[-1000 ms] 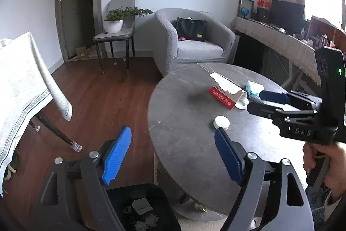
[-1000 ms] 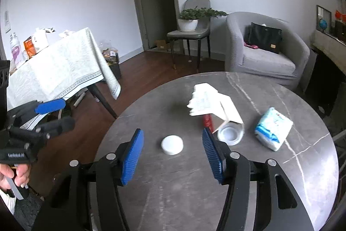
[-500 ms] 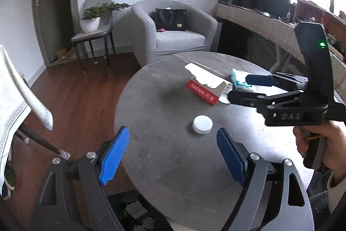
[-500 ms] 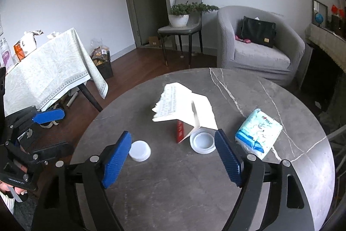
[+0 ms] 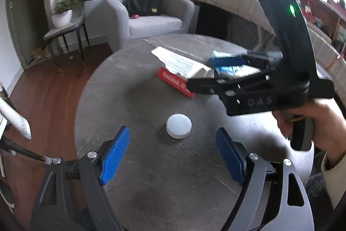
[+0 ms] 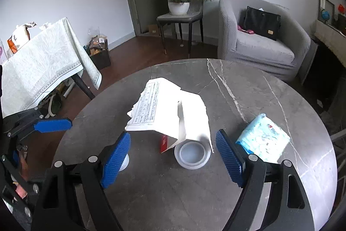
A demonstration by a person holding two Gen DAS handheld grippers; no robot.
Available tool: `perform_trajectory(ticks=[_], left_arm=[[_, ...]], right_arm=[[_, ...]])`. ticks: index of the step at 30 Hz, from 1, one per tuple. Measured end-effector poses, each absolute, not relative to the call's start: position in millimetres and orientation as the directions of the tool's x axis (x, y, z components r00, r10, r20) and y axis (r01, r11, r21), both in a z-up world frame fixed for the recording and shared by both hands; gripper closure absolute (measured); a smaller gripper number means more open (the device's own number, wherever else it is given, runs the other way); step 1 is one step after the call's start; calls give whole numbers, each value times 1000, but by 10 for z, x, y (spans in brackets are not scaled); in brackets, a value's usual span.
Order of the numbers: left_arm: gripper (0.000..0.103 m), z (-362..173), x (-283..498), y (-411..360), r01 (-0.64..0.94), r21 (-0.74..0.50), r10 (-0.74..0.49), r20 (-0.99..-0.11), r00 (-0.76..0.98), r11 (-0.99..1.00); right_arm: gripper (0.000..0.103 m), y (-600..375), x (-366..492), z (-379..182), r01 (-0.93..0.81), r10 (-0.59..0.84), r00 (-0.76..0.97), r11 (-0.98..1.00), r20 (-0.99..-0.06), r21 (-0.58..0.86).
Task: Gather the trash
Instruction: 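Grasp the white cap with the left gripper while the right grasps the folded paper with SanDisk card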
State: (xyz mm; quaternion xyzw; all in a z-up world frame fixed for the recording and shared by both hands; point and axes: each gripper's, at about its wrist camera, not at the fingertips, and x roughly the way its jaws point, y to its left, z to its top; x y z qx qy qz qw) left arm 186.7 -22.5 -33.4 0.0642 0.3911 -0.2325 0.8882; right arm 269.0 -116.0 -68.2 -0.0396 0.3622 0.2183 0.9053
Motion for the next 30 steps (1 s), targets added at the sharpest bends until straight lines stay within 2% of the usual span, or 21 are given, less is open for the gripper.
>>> perform_trajectory(ticks=[7, 21, 23, 24, 25, 29, 30], left_arm=[[28, -473, 1930, -322, 495, -69, -374, -746, 551, 866], [51, -557, 2123, -436, 487, -123, -401, -753, 522, 865], [52, -560, 2132, -437, 483, -123, -401, -749, 528, 867], [54, -559, 2136, -439, 482, -127, -403, -748, 528, 867], [55, -561, 2120, -437, 482, -131, -406, -746, 528, 866], [70, -558, 2134, -404, 463, -137, -400, -743, 537, 876], [70, -554, 2147, -387, 458, -147, -404, -742, 535, 877]], right_arm=[[21, -1118, 2827, -723, -419, 359, 632, 904, -687, 87], [21, -1041, 3039, -784, -389, 346, 621, 915, -703, 107], [26, -1041, 3062, -771, -383, 345, 622, 917, -703, 112], [33, -1033, 3076, -774, -384, 346, 620, 917, -704, 113], [35, -1024, 3086, -773, -384, 343, 620, 917, -705, 109], [44, -1019, 3093, -796, -385, 336, 621, 918, -708, 98], [48, -1014, 3093, -798, -387, 339, 623, 917, -705, 99]])
